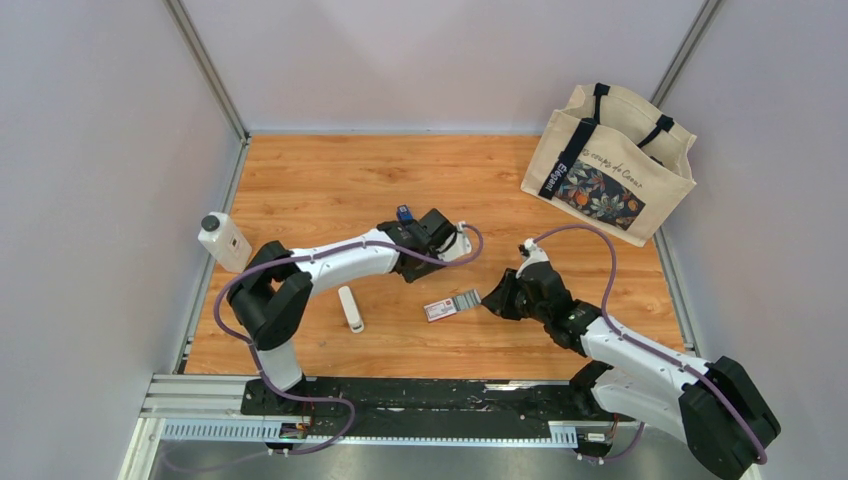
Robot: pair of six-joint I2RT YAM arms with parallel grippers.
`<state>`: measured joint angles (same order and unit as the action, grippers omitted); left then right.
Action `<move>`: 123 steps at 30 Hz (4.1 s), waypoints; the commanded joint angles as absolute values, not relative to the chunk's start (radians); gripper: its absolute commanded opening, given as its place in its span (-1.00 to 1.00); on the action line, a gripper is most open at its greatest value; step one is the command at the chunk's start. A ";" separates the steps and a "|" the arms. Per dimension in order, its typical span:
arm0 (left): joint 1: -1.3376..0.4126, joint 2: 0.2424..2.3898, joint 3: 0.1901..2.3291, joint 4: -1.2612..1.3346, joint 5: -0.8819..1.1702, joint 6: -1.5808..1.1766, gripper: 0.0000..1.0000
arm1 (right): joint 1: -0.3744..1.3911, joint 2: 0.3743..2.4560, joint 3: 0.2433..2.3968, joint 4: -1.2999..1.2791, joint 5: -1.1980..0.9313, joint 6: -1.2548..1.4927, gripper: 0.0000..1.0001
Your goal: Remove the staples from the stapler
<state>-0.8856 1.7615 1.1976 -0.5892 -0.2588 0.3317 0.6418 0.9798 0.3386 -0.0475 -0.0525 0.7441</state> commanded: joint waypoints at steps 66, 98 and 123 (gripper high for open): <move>-0.707 2.027 1.506 -0.845 0.183 0.474 -0.48 | 0.577 0.962 0.282 0.054 -0.101 0.765 -0.51; -0.716 1.753 1.416 -0.916 0.439 0.354 -0.47 | 0.566 0.950 0.268 0.074 -0.121 0.764 -0.51; -0.793 1.700 1.143 -0.693 0.418 0.923 0.28 | 0.532 0.908 0.226 0.109 -0.155 0.775 -0.34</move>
